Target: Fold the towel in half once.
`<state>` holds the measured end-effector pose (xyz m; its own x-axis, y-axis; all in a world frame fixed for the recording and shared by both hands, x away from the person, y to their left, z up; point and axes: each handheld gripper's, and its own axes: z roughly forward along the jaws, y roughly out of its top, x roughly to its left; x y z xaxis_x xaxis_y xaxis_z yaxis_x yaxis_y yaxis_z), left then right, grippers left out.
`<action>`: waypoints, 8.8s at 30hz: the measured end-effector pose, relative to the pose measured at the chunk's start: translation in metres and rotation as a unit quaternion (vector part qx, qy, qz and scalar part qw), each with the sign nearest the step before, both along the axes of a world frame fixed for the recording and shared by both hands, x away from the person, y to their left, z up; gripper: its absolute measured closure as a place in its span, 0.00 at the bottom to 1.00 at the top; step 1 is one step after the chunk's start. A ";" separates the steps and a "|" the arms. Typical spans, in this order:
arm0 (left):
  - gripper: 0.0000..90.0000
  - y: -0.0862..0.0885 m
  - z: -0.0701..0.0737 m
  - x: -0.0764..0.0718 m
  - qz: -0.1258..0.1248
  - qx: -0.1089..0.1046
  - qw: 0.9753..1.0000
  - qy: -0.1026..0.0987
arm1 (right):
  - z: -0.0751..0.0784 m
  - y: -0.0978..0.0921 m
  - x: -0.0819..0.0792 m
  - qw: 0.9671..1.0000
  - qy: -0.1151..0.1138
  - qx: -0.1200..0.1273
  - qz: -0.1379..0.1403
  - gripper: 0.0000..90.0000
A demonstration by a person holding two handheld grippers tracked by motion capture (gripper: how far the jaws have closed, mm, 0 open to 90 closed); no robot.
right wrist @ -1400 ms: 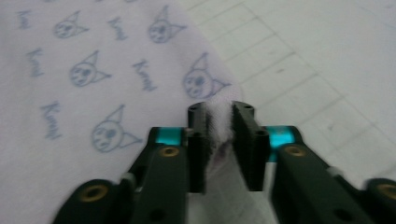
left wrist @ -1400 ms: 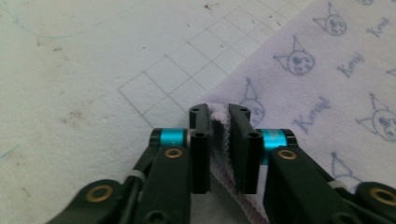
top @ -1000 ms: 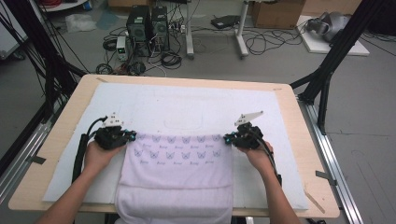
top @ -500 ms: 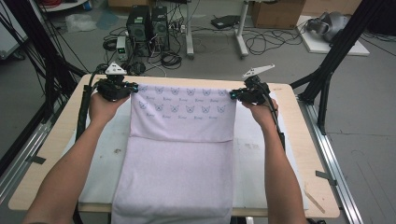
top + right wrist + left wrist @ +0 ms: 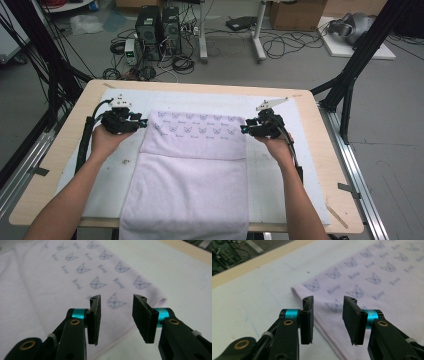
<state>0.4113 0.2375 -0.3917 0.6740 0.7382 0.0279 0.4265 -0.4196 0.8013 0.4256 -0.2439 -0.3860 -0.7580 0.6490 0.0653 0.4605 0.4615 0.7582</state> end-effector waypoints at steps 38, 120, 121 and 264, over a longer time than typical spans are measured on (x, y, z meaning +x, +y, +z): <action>0.67 -0.003 -0.047 -0.047 -0.080 -0.008 0.996 0.032 | -0.036 0.020 -0.058 0.998 0.009 -0.030 0.061 0.57; 0.98 0.009 -0.015 -0.190 -0.175 0.007 0.984 -0.003 | -0.035 0.012 -0.181 0.986 0.003 0.024 0.168 0.97; 0.98 0.010 -0.012 -0.195 -0.177 0.003 0.984 -0.006 | -0.032 0.012 -0.185 0.985 0.000 0.028 0.168 0.97; 0.98 -0.014 -0.044 -0.110 -0.105 0.001 0.994 0.010 | -0.053 0.006 -0.111 0.997 -0.008 -0.005 0.077 0.97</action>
